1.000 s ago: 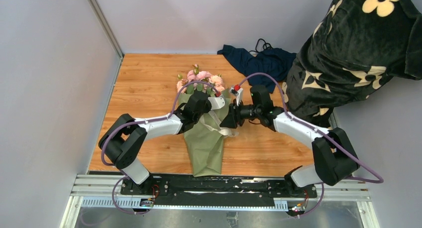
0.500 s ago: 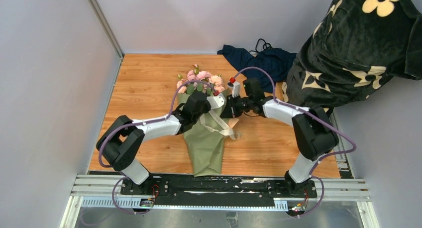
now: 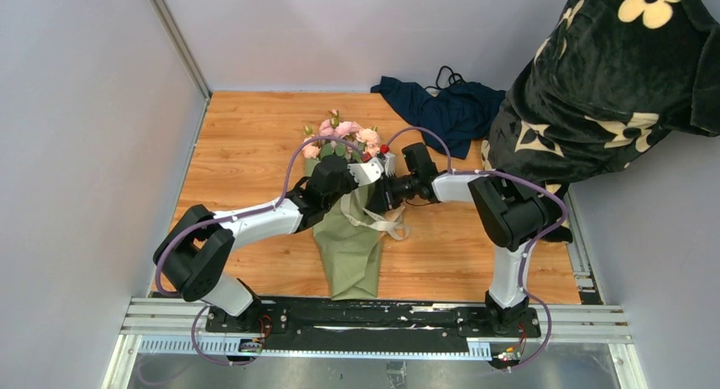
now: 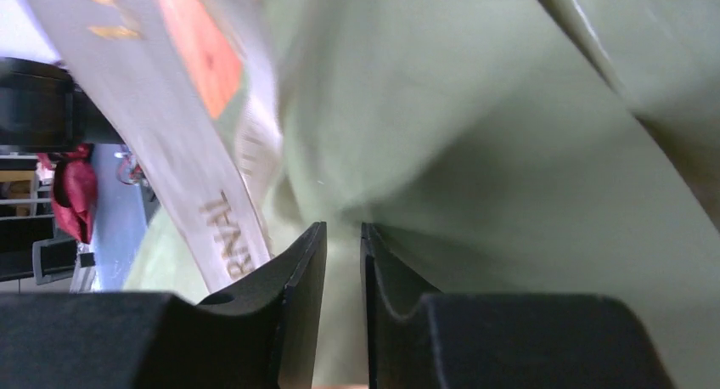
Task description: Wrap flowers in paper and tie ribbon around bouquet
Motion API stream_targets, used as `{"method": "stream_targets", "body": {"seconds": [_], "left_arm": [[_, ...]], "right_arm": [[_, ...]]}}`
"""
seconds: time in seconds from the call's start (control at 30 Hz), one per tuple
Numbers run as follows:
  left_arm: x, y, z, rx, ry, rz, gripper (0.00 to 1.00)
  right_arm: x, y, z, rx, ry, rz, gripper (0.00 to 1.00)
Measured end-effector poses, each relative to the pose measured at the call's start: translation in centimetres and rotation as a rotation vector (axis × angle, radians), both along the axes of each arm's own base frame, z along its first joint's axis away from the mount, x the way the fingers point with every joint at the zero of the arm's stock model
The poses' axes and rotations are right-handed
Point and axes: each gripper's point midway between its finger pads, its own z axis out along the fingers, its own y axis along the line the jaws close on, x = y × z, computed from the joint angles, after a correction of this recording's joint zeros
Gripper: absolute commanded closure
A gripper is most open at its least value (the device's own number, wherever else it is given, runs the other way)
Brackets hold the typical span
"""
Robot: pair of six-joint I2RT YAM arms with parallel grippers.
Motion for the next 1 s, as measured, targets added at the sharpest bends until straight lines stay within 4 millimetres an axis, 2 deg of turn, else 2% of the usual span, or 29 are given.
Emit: {"method": "stream_targets", "body": {"seconds": [0.2, 0.27, 0.4, 0.57, 0.67, 0.87, 0.9, 0.93, 1.0], "left_arm": [[0.0, 0.0, 0.1, -0.003, -0.001, 0.0, 1.0], [0.0, 0.0, 0.0, -0.008, 0.002, 0.002, 1.0], [0.0, -0.1, 0.0, -0.015, 0.005, 0.005, 1.0], [-0.1, 0.0, -0.2, -0.013, 0.009, 0.006, 1.0], [-0.2, 0.1, -0.4, -0.011, 0.013, 0.007, 1.0], [-0.4, 0.3, -0.7, 0.0, 0.026, 0.006, 1.0], [-0.5, 0.3, -0.9, 0.007, 0.035, 0.005, 0.99], [-0.7, 0.4, -1.2, 0.018, 0.051, 0.003, 0.93], [-1.0, 0.6, -1.7, 0.033, 0.085, -0.004, 0.76]], "right_arm": [[-1.0, 1.3, 3.0, 0.143, -0.073, 0.066, 0.67], [-1.7, 1.7, 3.6, 0.17, -0.087, 0.08, 0.61], [-3.0, 2.5, 3.3, 0.181, -0.091, 0.096, 0.54], [-4.7, 3.3, 2.1, 0.15, -0.101, 0.096, 0.53], [-5.1, 3.3, 1.6, 0.108, -0.135, 0.072, 0.59], [-4.9, 3.2, 0.6, -0.014, -0.256, 0.023, 0.84], [-4.8, 3.1, 0.3, -0.033, -0.262, 0.019, 0.92], [-4.8, 2.8, -0.2, -0.053, -0.265, 0.016, 0.98], [-4.8, 2.4, -0.8, -0.087, -0.273, 0.007, 1.0]]}}
